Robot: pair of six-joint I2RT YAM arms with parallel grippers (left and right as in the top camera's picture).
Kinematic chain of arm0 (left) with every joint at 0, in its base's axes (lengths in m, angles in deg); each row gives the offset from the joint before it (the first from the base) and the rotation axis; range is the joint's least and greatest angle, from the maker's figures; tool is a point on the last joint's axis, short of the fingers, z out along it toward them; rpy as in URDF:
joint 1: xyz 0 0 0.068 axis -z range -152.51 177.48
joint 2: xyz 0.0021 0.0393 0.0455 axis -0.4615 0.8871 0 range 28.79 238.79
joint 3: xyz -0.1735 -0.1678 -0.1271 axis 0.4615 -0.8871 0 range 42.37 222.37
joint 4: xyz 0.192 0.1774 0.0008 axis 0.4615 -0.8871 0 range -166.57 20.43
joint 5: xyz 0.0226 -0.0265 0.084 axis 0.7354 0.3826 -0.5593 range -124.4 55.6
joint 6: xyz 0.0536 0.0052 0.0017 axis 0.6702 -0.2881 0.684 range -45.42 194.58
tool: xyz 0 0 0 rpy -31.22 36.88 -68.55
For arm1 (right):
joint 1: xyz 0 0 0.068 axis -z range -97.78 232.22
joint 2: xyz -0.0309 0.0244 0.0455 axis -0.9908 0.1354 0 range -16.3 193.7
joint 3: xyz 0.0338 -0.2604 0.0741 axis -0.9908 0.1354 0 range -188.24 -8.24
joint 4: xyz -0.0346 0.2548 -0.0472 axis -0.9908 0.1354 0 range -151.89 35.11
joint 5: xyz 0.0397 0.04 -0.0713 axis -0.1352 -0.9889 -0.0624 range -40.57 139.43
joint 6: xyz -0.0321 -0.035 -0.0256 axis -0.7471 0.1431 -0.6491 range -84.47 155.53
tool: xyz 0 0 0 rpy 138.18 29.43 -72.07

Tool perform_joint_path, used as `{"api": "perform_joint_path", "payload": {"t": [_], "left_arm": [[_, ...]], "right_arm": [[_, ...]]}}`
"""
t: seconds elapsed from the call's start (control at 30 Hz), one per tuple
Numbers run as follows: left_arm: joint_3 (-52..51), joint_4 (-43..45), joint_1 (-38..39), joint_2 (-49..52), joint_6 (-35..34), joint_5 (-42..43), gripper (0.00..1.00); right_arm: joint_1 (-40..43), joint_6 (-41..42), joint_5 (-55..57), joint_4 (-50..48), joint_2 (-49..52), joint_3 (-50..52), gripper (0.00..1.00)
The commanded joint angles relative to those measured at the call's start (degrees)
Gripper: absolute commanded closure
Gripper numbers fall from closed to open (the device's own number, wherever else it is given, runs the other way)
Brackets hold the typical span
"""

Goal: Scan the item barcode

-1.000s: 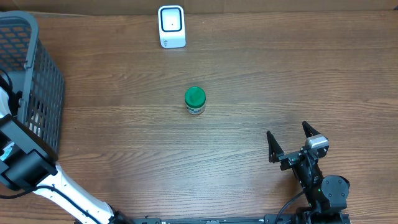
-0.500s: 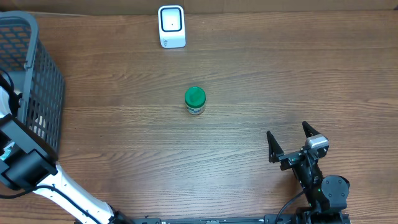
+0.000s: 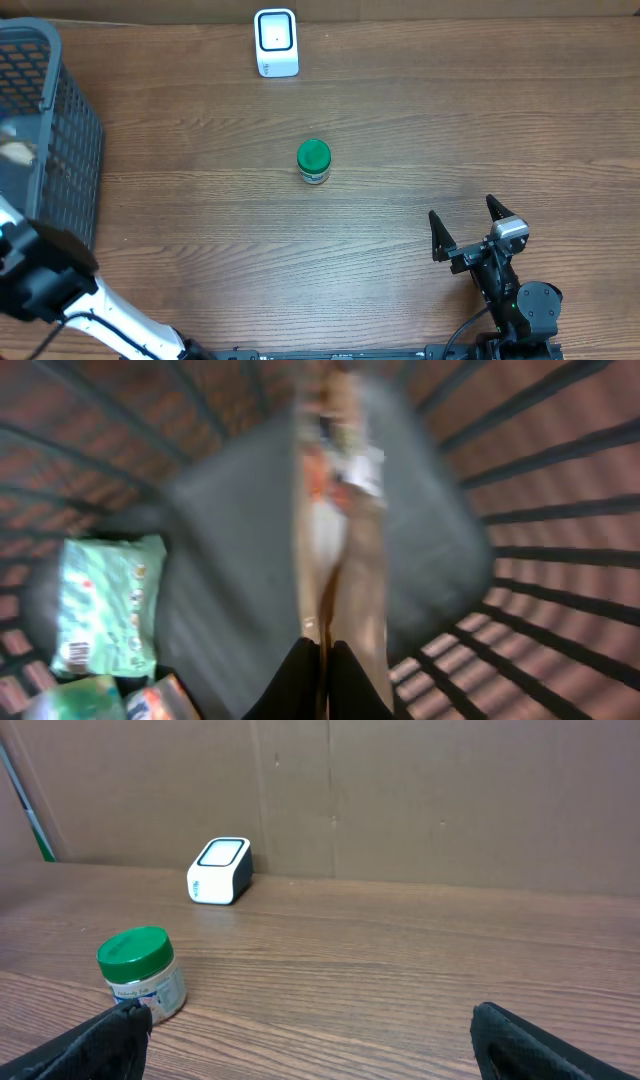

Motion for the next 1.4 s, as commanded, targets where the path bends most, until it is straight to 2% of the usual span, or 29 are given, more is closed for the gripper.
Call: {"api": "perform_joint_path", "payload": {"t": [0.0, 0.4, 0.67, 0.7, 0.8, 1.0, 1.37], "left_arm": [[2.2, -0.6, 0.3, -7.2, 1.8, 1.9, 0.96], [2.2, -0.3, 0.3, -10.7, 1.8, 8.7, 0.96], [2.1, 0.1, 0.3, -14.1, 1.8, 8.9, 0.96], [1.7, -1.2, 0.3, -13.1, 1.7, 7.1, 0.79], [-0.4, -3.0, 0.2, -10.4, 1.7, 4.5, 0.43], [-6.9, -3.5, -0.7, -3.7, -2.1, 3.2, 0.0], [-9.7, -1.0, -0.7, 6.9, -3.0, 3.2, 0.0]], "right_arm": [[-0.3, 0.3, 0.0, -0.4, -0.5, 0.3, 0.0], [-0.3, 0.3, 0.0, -0.4, -0.5, 0.3, 0.0], [-0.3, 0.3, 0.0, -0.4, -0.5, 0.3, 0.0], [-0.3, 0.3, 0.0, -0.4, -0.5, 0.3, 0.0], [-0.3, 0.3, 0.0, -0.4, -0.5, 0.3, 0.0], [-0.3, 0.3, 0.0, -0.4, -0.5, 0.3, 0.0], [-0.3, 0.3, 0.0, -0.4, -0.5, 0.3, 0.0]]}}
